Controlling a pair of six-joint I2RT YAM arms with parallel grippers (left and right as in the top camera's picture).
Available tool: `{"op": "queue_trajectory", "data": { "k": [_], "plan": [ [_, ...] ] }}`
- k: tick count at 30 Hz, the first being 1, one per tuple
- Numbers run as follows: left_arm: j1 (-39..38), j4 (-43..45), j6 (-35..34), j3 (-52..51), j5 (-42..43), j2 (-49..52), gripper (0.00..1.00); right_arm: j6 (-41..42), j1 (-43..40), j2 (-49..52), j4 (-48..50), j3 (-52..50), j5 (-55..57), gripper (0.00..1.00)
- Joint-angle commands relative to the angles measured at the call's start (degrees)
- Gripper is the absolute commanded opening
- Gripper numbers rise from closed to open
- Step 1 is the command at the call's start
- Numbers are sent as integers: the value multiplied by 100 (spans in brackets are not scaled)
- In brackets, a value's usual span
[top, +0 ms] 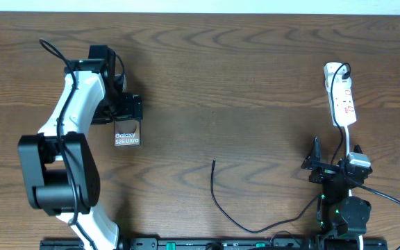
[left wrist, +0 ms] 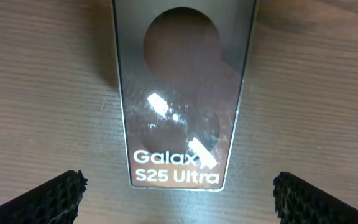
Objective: Plug charger to phone and switch on socket
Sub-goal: 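Move the left gripper forward over the Galaxy phone, then lower the left gripper and close it on the phone's sides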
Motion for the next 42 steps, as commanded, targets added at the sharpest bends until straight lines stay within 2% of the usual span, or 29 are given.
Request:
{"op": "queue_trajectory", "data": {
  "k": [1, 8, 19, 42],
  "plan": [
    [13, -4, -90, 136, -66, 299, 98, -72, -24, -35, -26, -7, -15, 99],
    [13, 195, -85, 129, -44, 654, 98, -72, -24, -35, -24, -7, -15, 99],
    [11, 555, 20, 24, -42, 664, 98, -72, -24, -35, -26, -7, -15, 99],
    [-98, 621, 20, -129, 59, 664, 98, -72, -24, -35, -26, -7, -15, 99]
  ]
}}
